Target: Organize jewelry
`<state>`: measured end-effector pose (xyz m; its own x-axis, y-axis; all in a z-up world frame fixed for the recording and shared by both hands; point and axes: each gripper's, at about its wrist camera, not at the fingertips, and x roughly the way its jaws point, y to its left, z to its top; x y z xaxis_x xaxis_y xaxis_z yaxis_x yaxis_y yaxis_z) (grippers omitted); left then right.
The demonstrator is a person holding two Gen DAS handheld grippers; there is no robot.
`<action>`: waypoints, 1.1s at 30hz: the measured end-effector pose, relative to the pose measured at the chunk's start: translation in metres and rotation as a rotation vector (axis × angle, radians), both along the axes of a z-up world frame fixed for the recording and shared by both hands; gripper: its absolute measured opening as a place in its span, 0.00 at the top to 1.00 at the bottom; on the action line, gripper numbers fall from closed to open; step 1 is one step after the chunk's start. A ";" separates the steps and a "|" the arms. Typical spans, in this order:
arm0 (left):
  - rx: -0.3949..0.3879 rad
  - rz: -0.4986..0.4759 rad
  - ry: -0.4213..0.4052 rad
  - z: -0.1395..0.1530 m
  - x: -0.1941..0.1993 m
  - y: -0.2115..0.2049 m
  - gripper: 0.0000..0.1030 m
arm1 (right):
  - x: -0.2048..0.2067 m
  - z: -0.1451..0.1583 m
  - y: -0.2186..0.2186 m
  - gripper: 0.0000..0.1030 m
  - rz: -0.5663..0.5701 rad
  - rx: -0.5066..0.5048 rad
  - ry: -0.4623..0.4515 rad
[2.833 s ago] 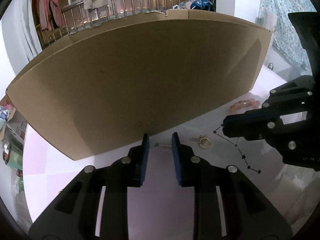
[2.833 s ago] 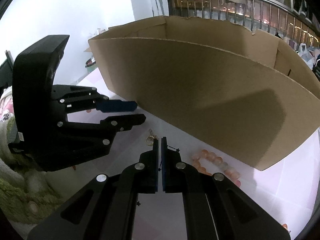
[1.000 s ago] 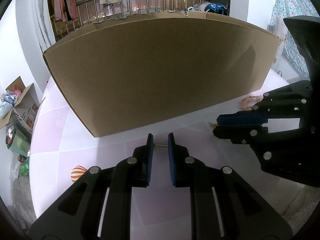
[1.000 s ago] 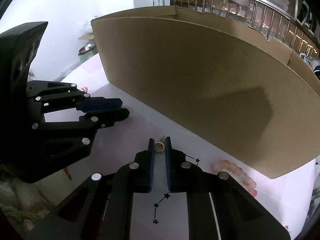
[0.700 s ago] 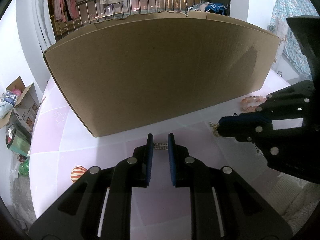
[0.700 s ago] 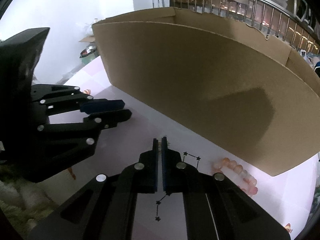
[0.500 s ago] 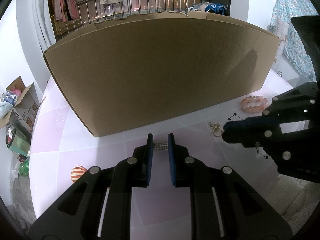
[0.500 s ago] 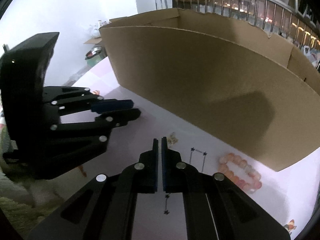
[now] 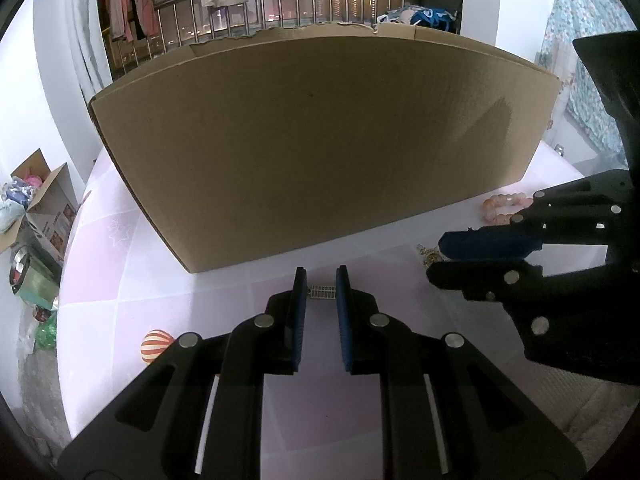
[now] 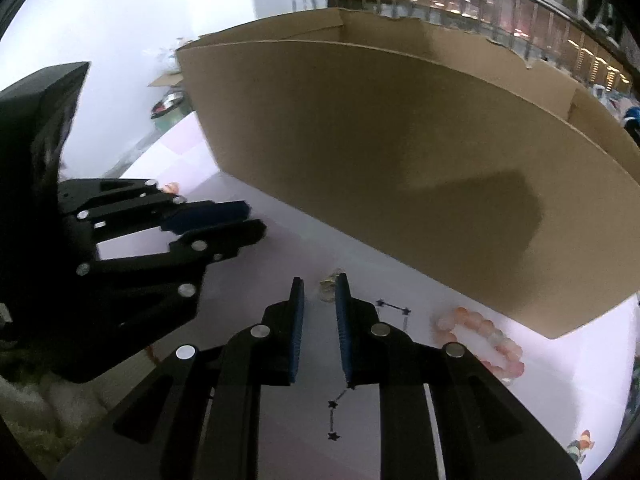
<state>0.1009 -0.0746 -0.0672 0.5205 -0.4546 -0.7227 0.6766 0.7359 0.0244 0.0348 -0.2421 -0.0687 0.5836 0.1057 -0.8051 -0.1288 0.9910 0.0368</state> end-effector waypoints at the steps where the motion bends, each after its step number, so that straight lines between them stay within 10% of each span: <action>1: -0.001 0.000 0.000 0.000 0.000 0.000 0.87 | 0.000 -0.001 -0.001 0.84 -0.006 -0.004 0.004; 33: -0.015 -0.004 0.001 -0.003 0.000 0.004 0.87 | 0.009 0.008 -0.003 0.98 -0.021 0.021 0.025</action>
